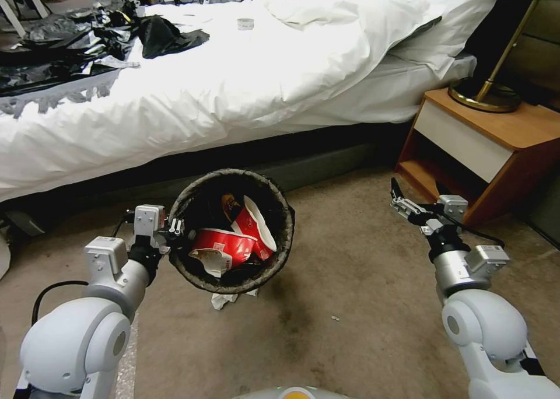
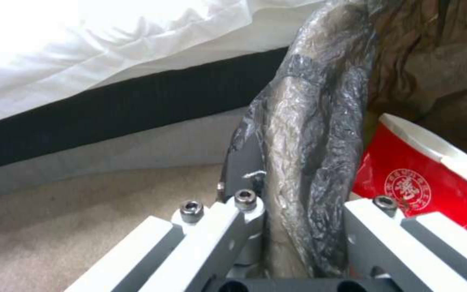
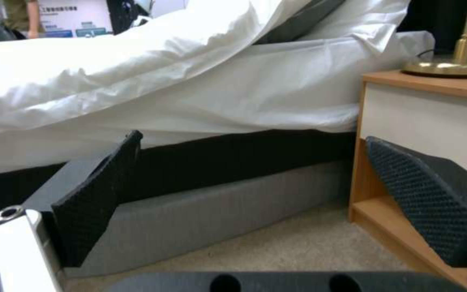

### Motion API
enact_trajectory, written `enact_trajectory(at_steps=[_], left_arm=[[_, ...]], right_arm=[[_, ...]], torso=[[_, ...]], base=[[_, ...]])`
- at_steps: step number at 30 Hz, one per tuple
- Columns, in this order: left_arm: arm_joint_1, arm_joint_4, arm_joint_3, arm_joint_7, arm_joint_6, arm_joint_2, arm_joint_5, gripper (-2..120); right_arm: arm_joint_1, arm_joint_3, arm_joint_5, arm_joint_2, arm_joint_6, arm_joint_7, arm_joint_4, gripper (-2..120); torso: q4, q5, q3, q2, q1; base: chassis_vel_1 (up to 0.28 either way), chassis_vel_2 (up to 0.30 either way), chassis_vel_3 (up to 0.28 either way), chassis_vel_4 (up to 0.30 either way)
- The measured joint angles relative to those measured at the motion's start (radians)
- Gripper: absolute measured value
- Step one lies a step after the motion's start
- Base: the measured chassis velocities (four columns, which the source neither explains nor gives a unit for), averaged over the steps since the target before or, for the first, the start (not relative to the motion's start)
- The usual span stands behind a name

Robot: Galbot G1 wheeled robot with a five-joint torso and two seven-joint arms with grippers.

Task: Pick up the trash bin, then pick up the garbage from the floor and place it into the trash bin.

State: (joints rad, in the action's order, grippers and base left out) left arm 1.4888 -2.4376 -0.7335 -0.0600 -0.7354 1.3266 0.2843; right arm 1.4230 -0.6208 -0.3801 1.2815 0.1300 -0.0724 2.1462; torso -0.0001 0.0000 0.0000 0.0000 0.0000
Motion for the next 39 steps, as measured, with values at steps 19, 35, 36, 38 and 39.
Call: enact_trajectory(at_steps=[19, 35, 36, 38, 39], left_arm=[[-0.003, 0.001, 0.004, -0.002, 0.0, 0.0, 0.003, 1], [-0.007, 0.006, 0.006, -0.004, 0.0, 0.002, 0.003, 1], [-0.007, 0.007, 0.007, -0.004, 0.0, 0.002, 0.003, 1], [-0.008, 0.007, 0.007, -0.004, 0.0, 0.002, 0.003, 1], [-0.008, 0.008, 0.007, -0.005, 0.0, 0.002, 0.003, 1]], right_arm=[[-0.007, 0.008, 0.001, -0.002, 0.002, 0.0, -0.007, 100], [-0.006, 0.006, 0.003, -0.002, 0.003, 0.0, -0.006, 100], [-0.005, 0.006, 0.003, -0.002, 0.003, 0.0, -0.006, 100], [-0.006, 0.006, 0.003, -0.002, 0.003, 0.0, -0.006, 100], [-0.006, 0.005, 0.004, -0.002, 0.003, 0.001, -0.006, 100]], torso=[[0.0001, 0.0, 0.0, 0.0, 0.0], [0.0001, 0.0, 0.0, 0.0, 0.0], [0.0, 0.0, 0.0, 0.0, 0.0], [0.0001, 0.0, 0.0, 0.0, 0.0], [0.0001, 0.0, 0.0, 0.0, 0.0]], base=[[0.0, 0.0, 0.0, 0.0], [0.036, 0.027, 0.025, 0.035], [0.061, 0.041, 0.049, 0.037], [0.063, 0.041, 0.049, 0.043], [0.057, 0.058, 0.032, 0.035]])
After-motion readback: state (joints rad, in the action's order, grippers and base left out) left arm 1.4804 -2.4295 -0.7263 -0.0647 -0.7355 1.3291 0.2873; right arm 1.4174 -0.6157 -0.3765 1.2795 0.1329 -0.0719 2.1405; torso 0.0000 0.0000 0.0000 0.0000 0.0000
